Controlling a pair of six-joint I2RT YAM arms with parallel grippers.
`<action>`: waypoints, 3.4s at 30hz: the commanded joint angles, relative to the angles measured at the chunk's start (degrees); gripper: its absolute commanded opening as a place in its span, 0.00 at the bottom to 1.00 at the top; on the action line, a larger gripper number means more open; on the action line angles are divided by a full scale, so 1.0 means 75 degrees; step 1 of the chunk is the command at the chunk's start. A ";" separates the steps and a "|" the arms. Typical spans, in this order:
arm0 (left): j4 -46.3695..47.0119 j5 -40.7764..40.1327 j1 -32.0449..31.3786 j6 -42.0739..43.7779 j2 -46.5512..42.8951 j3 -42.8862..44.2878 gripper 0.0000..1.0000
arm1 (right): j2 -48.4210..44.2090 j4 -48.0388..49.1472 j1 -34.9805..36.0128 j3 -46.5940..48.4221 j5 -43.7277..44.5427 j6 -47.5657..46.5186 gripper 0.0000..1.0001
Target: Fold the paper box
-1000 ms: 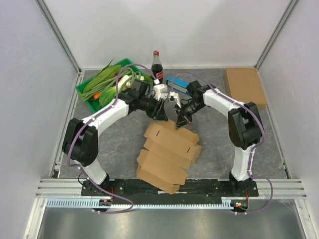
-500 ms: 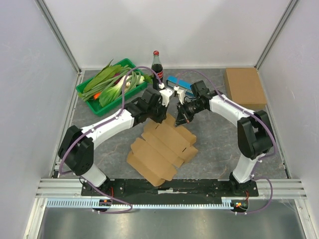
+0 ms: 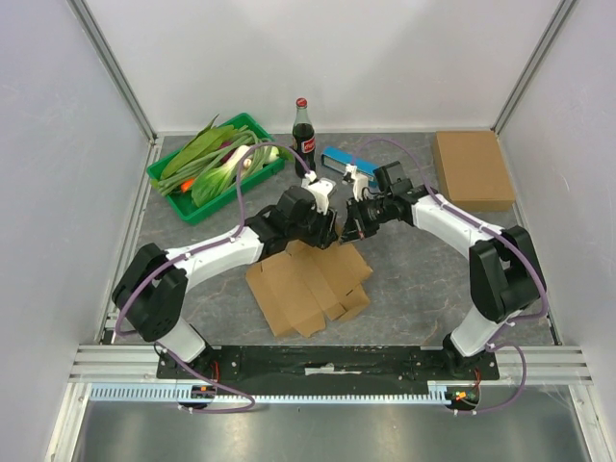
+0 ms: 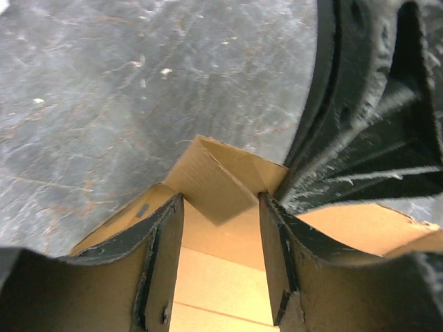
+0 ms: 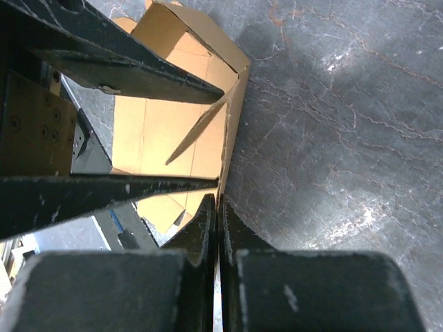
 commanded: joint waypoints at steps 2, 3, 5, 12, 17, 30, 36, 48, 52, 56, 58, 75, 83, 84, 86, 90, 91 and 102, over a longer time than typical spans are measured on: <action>0.1746 0.2439 -0.0197 -0.0532 -0.0314 -0.0451 0.58 | -0.0584 0.1372 0.0043 0.0116 -0.0718 0.0300 0.00; 0.1572 0.2195 -0.0185 -0.0567 -0.0617 -0.0568 0.58 | -0.0584 0.1128 -0.0004 0.0128 -0.0601 0.0160 0.00; 0.1198 0.1095 -0.0173 -0.0579 -0.1051 -0.0662 0.59 | -0.0561 0.0799 -0.0156 0.0186 -0.0262 -0.0121 0.00; 0.0036 -0.0421 0.0796 -0.1515 -0.3852 -0.1960 0.63 | -0.0526 0.0411 -0.0473 0.0069 -0.0388 -0.0638 0.00; 0.0456 0.0550 0.1374 -0.1565 -0.4510 -0.2899 0.47 | -0.0338 0.0341 -0.0684 0.0186 -0.0892 -0.0732 0.00; 0.2318 0.0750 0.2029 -0.1447 -0.2637 -0.3206 0.53 | 0.0084 0.0200 -0.0778 0.0479 -0.1443 -0.0767 0.00; 0.2600 0.0261 0.2194 -0.0978 -0.2202 -0.3193 0.61 | 0.0190 0.0177 -0.0790 0.0561 -0.1549 -0.0778 0.00; 0.3375 0.0505 0.2194 -0.0814 -0.2120 -0.3745 0.62 | 0.0260 0.0153 -0.0790 0.0596 -0.1572 -0.0872 0.00; 0.3306 0.0084 0.2194 -0.0755 -0.2131 -0.3721 0.60 | 0.0272 0.0106 -0.0790 0.0597 -0.1433 -0.0907 0.00; 0.3176 -0.0327 0.2194 -0.1048 -0.2775 -0.3896 0.69 | 0.0248 -0.0034 -0.0790 0.0620 -0.1280 -0.0989 0.00; 0.3059 -0.0420 0.2194 -0.1118 -0.2916 -0.3874 0.69 | 0.0260 -0.0034 -0.0790 0.0620 -0.1221 -0.1013 0.00; 0.3727 0.1034 0.2346 -0.0885 -0.2201 -0.3897 0.59 | 0.0225 -0.0058 -0.0790 0.0679 -0.1385 -0.1083 0.00; 0.3715 0.0493 0.2335 -0.0919 -0.2249 -0.4037 0.61 | 0.0225 -0.0046 -0.0778 0.0726 -0.1455 -0.1060 0.00; 0.3831 0.0458 0.2346 -0.0954 -0.2226 -0.4049 0.64 | 0.0225 -0.0069 -0.0766 0.0714 -0.1455 -0.1071 0.00; 0.3856 0.0597 0.2358 -0.0920 -0.2027 -0.3933 0.66 | 0.0225 -0.0058 -0.0766 0.0702 -0.1467 -0.1060 0.00; 0.3972 0.1453 0.2358 -0.0930 -0.1453 -0.3639 0.52 | 0.0236 -0.0023 -0.0754 0.0737 -0.1409 -0.1037 0.00; 0.4251 0.1524 0.2335 -0.1012 -0.1487 -0.3732 0.48 | 0.0225 -0.0023 -0.0754 0.0760 -0.1385 -0.0990 0.00; 0.5367 0.0458 0.0988 -0.1832 -0.1383 -0.4308 0.13 | -0.0196 -0.0655 0.0276 0.1206 0.2163 -0.0896 0.00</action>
